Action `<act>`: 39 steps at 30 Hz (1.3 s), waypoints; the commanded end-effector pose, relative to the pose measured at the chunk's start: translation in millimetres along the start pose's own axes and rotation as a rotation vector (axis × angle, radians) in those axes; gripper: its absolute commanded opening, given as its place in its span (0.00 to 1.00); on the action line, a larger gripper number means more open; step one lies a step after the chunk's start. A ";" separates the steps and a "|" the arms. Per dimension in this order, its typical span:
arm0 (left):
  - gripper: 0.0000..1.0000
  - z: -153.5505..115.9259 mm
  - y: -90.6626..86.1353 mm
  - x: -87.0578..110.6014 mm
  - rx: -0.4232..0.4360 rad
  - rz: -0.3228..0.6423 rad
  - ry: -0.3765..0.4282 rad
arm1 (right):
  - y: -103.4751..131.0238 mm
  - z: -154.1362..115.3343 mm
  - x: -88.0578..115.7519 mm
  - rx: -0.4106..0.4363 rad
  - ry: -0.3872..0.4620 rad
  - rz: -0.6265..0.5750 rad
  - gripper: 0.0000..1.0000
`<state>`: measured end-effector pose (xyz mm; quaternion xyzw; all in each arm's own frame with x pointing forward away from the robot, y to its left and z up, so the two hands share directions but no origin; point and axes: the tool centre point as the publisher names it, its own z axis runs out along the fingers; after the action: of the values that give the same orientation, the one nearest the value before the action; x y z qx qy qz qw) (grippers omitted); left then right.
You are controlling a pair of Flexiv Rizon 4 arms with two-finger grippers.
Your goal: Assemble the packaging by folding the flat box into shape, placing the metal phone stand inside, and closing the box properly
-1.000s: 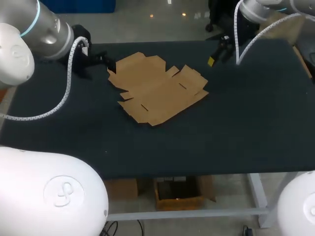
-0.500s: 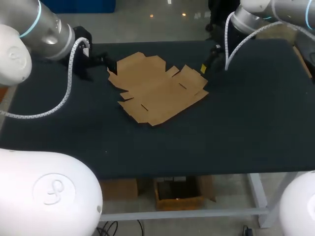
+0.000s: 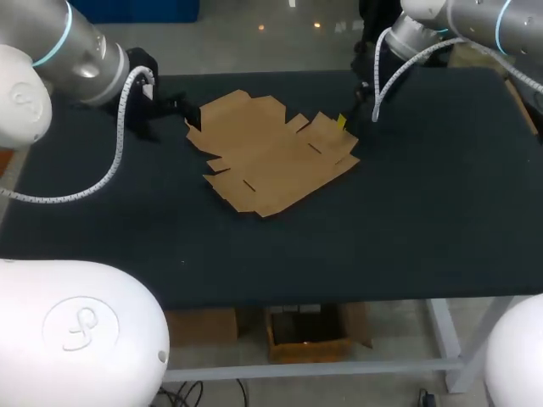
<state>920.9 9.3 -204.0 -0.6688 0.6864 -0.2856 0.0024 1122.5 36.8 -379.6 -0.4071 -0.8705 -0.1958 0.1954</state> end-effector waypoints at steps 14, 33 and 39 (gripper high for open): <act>1.00 -2.9 2.3 -9.6 0.006 -0.018 -0.005 | 20.4 25.0 -2.4 0.128 0.127 -0.006 0.49; 1.00 -4.5 7.2 -12.9 0.009 -0.014 0.011 | -13.9 14.9 29.1 0.029 0.056 0.067 0.00; 1.00 -5.1 8.0 -11.9 0.008 -0.007 0.012 | -31.5 10.0 41.0 -0.043 0.040 0.096 0.00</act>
<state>914.2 22.0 -209.2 -0.6689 0.6824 -0.2949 -0.0010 1097.6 52.7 -378.7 -0.4271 -0.8480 -0.1691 0.2642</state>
